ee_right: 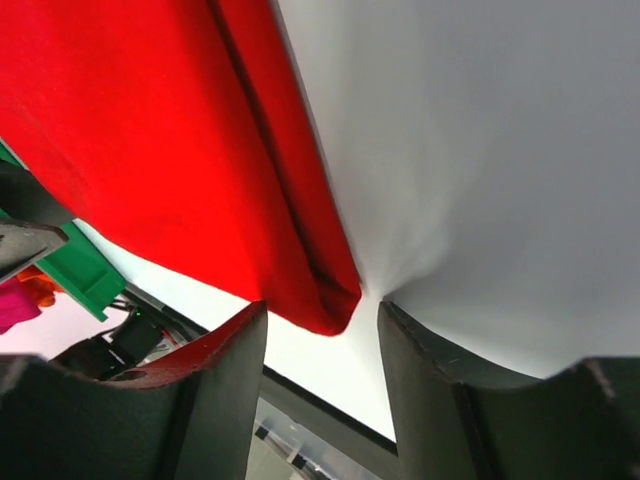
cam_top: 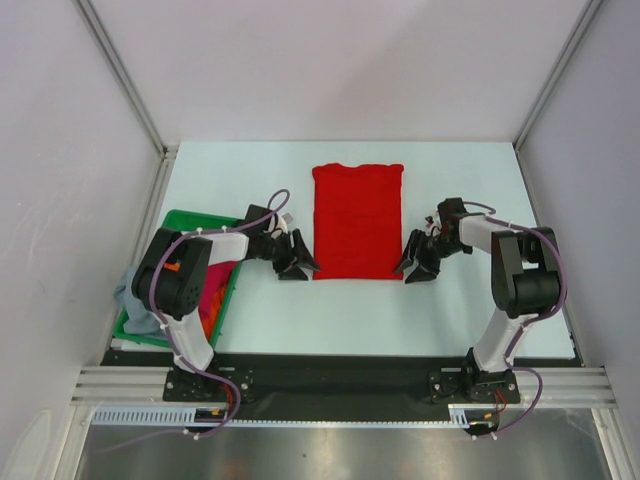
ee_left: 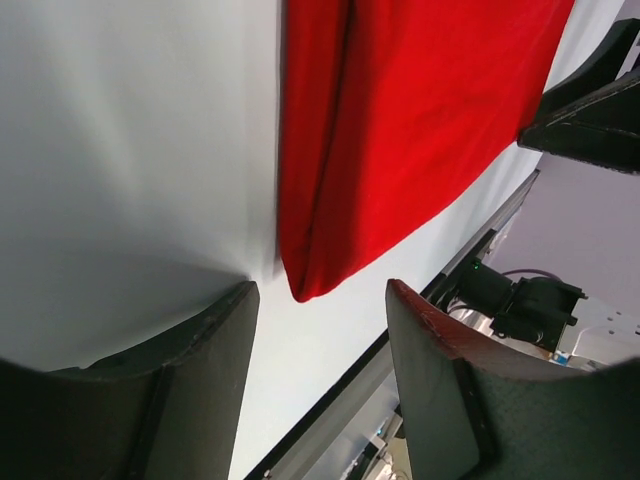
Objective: Fold and stack the t-shirts
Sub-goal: Fold the tshirt
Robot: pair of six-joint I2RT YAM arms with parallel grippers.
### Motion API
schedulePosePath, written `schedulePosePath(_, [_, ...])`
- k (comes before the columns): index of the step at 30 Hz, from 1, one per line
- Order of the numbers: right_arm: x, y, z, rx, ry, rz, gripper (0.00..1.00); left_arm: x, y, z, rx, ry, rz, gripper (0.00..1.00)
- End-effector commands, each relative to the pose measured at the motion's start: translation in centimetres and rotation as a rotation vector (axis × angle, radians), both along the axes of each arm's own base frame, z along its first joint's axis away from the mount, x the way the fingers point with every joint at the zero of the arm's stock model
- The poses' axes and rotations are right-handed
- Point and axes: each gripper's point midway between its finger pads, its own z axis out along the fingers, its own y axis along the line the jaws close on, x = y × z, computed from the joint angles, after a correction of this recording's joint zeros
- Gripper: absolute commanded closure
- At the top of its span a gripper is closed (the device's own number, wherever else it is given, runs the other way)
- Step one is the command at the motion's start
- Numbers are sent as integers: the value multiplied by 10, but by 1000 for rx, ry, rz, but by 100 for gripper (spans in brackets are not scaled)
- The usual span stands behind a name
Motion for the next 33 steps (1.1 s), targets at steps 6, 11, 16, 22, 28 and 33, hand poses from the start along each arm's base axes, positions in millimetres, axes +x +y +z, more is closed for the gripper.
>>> schedulePosePath(6, [11,4,-10,22,-7,-22,53,-3,1,-15,35,24,15,44])
schedulePosePath(11, [9,4,-12,21,-4,-25,55,-5,-1,-17,54,31,10,45])
schedulePosePath(16, [9,3,-13,13,-7,-25,57,-9,-9,-22,88,47,0,46])
schedulePosePath(22, [7,3,-15,11,0,-26,59,-13,-6,-29,114,57,21,50])
schedulePosePath(28, [4,2,-17,10,5,-24,60,-6,-4,-27,131,37,31,51])
schedulePosePath(33, [3,2,-21,3,9,-22,61,-6,-4,-29,127,48,36,53])
